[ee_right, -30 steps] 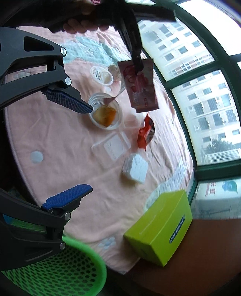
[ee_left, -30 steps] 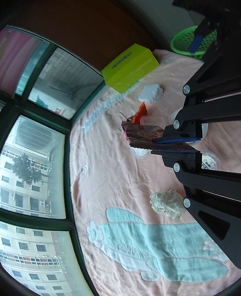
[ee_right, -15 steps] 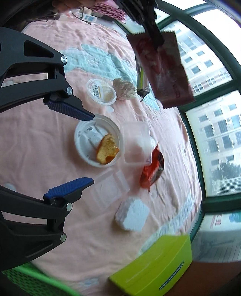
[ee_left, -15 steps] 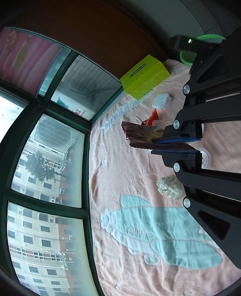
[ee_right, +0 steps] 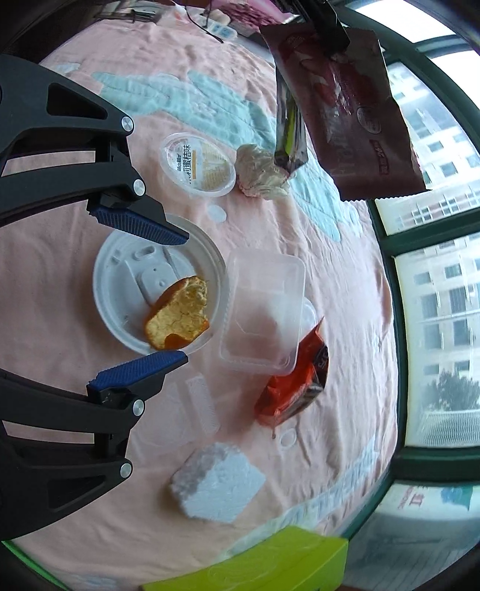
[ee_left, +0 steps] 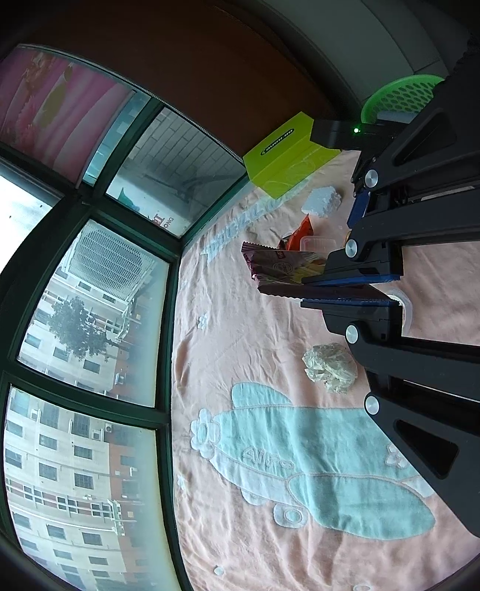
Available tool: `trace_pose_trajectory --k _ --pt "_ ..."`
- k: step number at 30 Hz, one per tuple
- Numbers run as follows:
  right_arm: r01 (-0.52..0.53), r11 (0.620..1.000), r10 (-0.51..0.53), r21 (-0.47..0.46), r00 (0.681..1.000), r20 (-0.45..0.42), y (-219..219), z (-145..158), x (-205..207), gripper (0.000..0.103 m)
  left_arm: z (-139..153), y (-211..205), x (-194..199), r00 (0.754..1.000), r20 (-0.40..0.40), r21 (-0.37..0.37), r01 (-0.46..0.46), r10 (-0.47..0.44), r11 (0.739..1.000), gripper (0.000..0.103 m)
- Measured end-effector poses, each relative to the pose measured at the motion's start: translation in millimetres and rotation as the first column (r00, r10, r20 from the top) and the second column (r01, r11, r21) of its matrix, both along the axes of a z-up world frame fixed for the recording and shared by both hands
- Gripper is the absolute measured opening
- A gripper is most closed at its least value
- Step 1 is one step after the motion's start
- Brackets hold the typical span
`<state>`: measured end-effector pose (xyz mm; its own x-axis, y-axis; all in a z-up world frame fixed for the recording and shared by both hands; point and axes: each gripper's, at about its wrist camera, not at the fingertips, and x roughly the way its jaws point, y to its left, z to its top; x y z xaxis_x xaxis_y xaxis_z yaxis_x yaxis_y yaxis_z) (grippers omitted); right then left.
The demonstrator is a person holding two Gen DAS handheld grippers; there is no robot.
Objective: Collect trash
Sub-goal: 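Grasp the orange bread piece on the white lid with right tool while left holds wrapper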
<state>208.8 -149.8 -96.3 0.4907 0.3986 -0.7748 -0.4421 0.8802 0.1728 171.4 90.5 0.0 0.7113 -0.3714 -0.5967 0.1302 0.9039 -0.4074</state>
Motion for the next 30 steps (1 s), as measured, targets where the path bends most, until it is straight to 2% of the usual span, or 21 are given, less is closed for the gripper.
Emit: trace_pose_trajectory --k 7,12,15,19,25,30 --pt "-0.005 1.000 0.006 -0.026 1.000 0.029 -1 2 6 0.059 -8 -2 6 1.000 -0.017 -0.003 0.005 -0.005 1.000 0.006" --pt "-0.026 0.999 0.027 -0.047 1.000 0.012 2 -5 12 0.059 -9 -4 8 1.000 -0.022 -0.005 0.006 -0.006 1.000 0.006" --pt "-0.020 0.999 0.020 -0.047 1.000 0.001 2 -11 15 0.051 -9 -5 8 1.000 -0.022 -0.001 0.008 -0.008 1.000 0.006" --pt "-0.015 0.999 0.016 -0.047 1.000 0.009 1 -11 12 0.046 -10 -4 9 1.000 -0.025 0.001 0.003 -0.003 1.000 0.006" --pt "0.002 0.999 -0.001 -0.047 1.000 0.028 0 -7 8 0.041 -10 -6 8 1.000 -0.028 0.000 0.008 -0.008 1.000 0.006" --pt "0.002 0.998 0.001 -0.061 0.999 0.037 0 -6 5 0.041 -7 -6 5 1.000 -0.020 -0.004 0.007 -0.007 1.000 0.006"
